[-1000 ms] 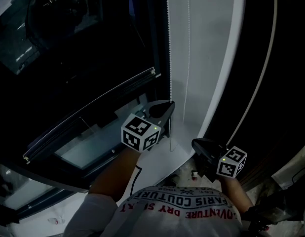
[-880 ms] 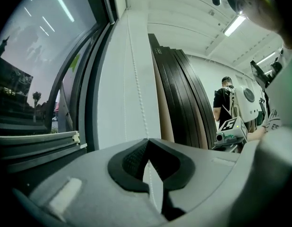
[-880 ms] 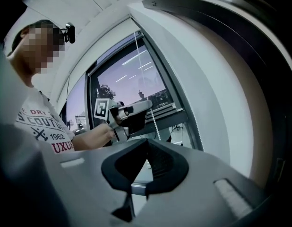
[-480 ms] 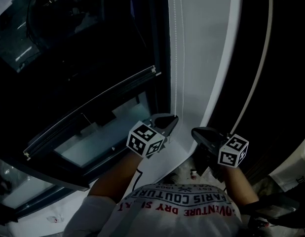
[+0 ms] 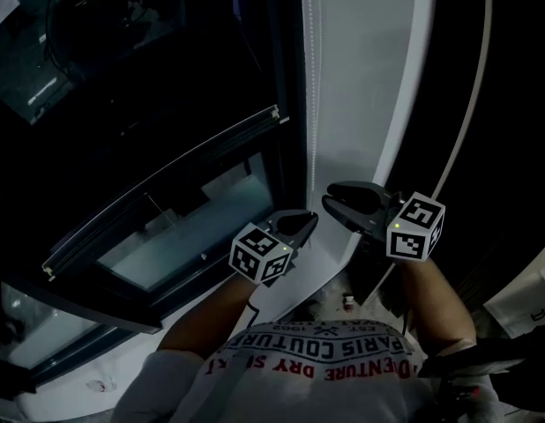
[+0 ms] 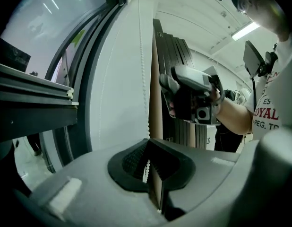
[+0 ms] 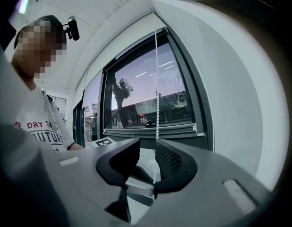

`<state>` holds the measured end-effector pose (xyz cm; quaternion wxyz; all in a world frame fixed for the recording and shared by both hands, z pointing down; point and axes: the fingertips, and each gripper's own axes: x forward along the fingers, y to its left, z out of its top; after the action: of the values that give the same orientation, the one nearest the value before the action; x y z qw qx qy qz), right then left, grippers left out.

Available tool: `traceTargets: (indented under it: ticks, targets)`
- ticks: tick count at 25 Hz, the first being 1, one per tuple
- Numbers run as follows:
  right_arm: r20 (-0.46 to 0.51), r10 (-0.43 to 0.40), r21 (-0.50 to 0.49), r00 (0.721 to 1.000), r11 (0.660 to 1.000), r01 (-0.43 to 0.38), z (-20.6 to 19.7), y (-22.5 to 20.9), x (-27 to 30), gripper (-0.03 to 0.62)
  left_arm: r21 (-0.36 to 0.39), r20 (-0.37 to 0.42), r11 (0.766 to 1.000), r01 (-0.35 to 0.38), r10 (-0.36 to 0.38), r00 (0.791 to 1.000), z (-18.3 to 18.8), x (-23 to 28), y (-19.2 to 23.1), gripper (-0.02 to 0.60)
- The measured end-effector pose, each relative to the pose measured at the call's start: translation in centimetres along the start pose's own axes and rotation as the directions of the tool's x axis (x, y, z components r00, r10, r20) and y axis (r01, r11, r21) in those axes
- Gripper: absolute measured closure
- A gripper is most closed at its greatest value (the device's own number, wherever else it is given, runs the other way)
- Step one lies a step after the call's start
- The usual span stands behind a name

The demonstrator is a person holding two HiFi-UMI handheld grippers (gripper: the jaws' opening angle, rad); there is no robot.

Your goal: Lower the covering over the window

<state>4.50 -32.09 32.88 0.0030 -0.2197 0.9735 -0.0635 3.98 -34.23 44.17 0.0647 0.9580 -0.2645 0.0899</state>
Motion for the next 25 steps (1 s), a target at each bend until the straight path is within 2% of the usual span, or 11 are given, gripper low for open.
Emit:
traceTargets:
  ticks: [4, 9, 14, 18, 25]
  targets:
    - [0.028, -0.009, -0.015, 1.000, 1.000, 0.010, 2.4, -0.6, 1.5, 0.473, -0.014, 0.008, 1.000, 0.014, -0.014, 1.000, 0.0, 0.0, -0.7, 0.575]
    - [0.033, -0.002, -0.045, 0.999, 0.999, 0.004, 4.2, -1.1, 2.7, 0.471, -0.026, 0.007, 0.999, 0.035, -0.035, 0.999, -0.1, 0.2, -1.1, 0.575]
    - [0.051, -0.014, -0.053, 0.999, 0.998, 0.016, 6.4, -1.9, 3.4, 0.525, -0.031, 0.004, 0.999, 0.042, -0.042, 0.999, 0.0, 0.2, -1.0, 0.575]
    - [0.035, -0.015, -0.098, 0.999, 0.995, 0.019, 6.8, -2.1, 3.7, 0.571, -0.025, 0.007, 0.999, 0.043, -0.042, 0.999, 0.0, 0.3, -1.1, 0.575]
    - [0.076, 0.004, -0.045, 0.997, 0.999, 0.000, 6.9, -2.1, 3.3, 0.586, -0.019, 0.005, 0.999, 0.028, -0.028, 1.000, -0.1, 0.6, -0.7, 0.575]
